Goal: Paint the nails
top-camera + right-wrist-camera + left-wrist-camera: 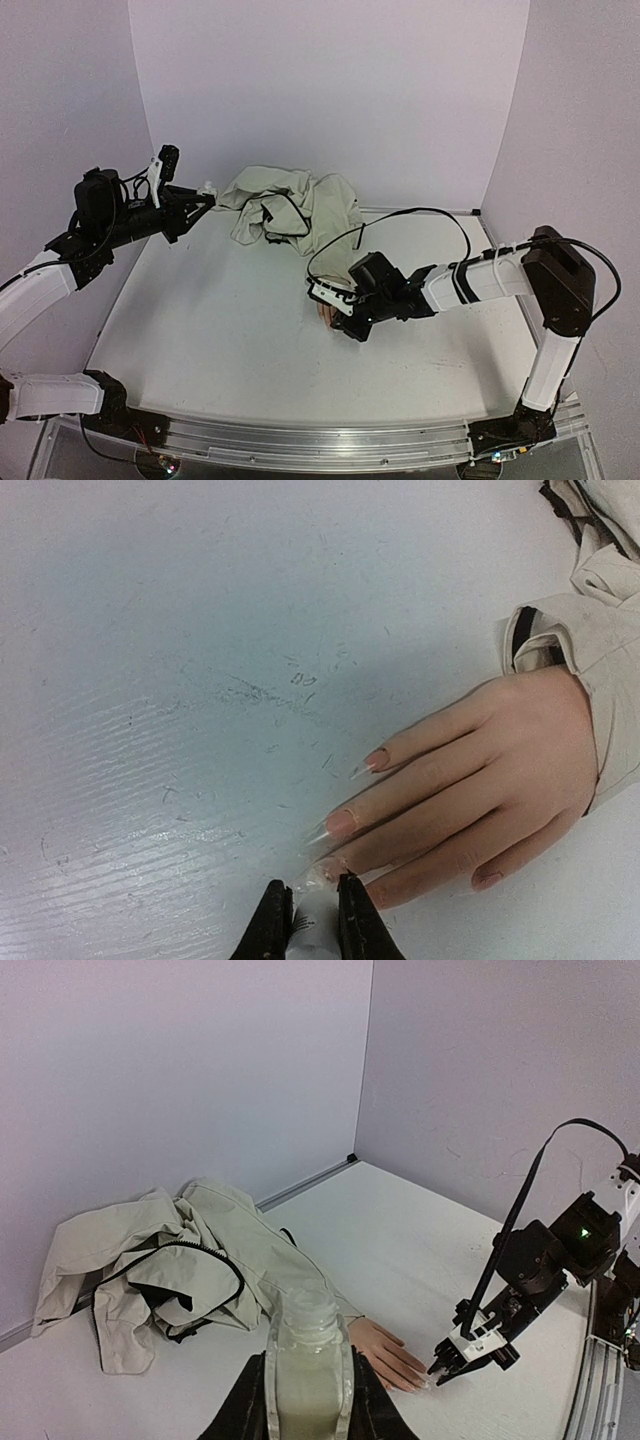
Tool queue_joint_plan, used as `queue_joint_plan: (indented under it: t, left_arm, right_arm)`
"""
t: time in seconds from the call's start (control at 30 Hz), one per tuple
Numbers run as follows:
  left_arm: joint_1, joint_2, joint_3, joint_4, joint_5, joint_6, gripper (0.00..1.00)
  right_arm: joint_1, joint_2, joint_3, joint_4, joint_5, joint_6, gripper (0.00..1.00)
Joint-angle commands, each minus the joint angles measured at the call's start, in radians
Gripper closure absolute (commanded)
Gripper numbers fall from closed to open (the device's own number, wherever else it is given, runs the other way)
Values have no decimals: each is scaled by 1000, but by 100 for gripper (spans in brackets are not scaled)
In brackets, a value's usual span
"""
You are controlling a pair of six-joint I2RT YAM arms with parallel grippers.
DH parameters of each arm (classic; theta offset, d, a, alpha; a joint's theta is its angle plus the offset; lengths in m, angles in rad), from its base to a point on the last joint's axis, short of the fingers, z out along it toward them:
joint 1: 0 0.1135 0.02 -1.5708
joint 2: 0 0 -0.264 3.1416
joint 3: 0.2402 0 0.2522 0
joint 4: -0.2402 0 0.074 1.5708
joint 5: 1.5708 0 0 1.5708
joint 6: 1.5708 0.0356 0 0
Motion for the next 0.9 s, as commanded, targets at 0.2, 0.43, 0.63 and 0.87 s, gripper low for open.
queue_joint_plan:
  t: [0.2,0.43,0.63,0.87]
  left_arm:
    - [6,-25,7,73,21,-3,100]
    - [6,-22,7,73,25,-4,100]
    - [7,-22,7,74,24,-3,100]
    - [7,-18,7,73,23,-3,100]
  right_arm:
    - [15,-58,1,-41,-39,10,100]
    - [14,-54,8,-39,-22,3,100]
    - [14,-22,20,-39,-11,2,100]
    - [15,-17,33,-16,17,2,100]
